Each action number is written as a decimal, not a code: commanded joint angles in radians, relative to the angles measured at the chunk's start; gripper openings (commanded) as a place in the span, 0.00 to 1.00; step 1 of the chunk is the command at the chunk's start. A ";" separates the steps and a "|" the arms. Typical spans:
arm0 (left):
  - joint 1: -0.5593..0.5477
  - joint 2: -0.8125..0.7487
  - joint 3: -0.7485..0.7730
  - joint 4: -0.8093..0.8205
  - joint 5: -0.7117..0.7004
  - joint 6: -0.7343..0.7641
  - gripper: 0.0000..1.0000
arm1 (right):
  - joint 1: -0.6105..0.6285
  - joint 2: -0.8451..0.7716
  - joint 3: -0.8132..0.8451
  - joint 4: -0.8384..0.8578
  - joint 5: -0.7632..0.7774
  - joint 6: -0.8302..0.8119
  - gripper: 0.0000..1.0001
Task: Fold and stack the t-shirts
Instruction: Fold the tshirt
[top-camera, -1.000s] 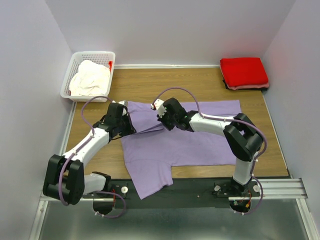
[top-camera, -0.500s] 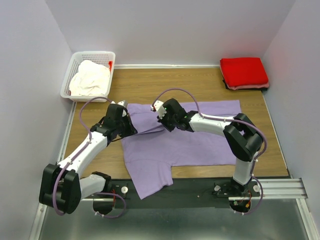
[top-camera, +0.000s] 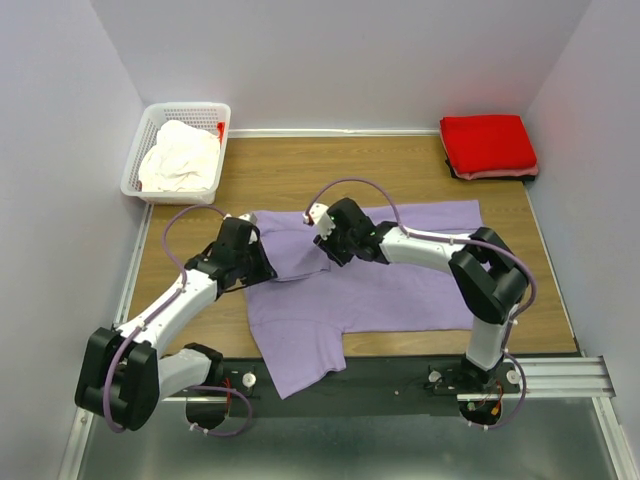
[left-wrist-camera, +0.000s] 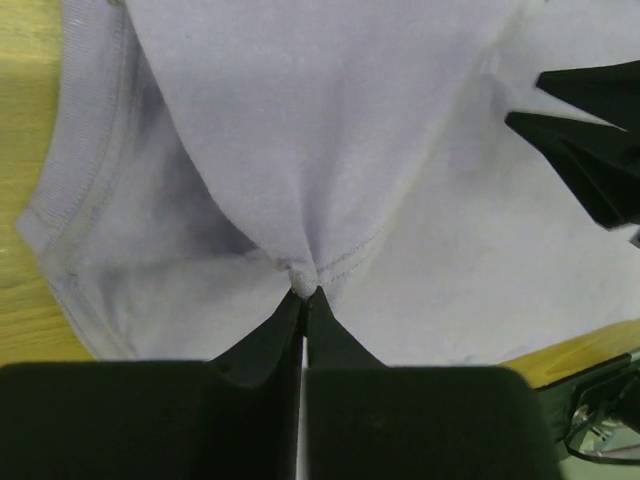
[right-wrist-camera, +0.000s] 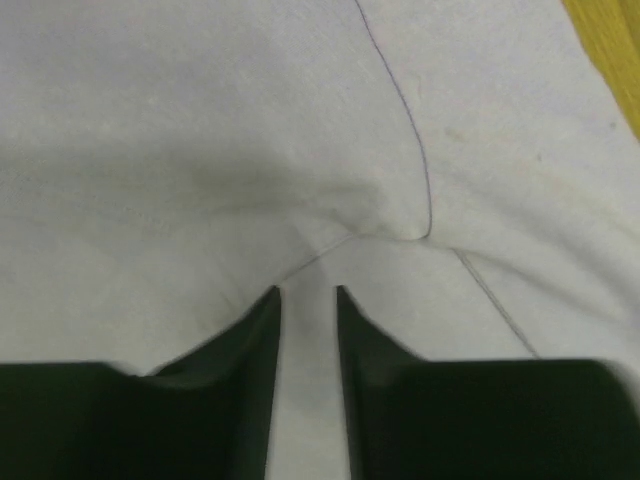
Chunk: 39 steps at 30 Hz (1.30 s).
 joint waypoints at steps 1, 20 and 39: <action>-0.004 -0.022 0.039 0.006 -0.082 -0.021 0.27 | -0.034 -0.088 -0.023 -0.048 0.009 0.024 0.47; 0.145 0.479 0.396 0.245 -0.210 0.164 0.28 | -0.864 -0.184 -0.040 0.011 0.054 0.643 0.50; 0.237 0.773 0.510 0.242 -0.210 0.195 0.22 | -1.106 0.056 -0.109 0.065 0.082 0.778 0.45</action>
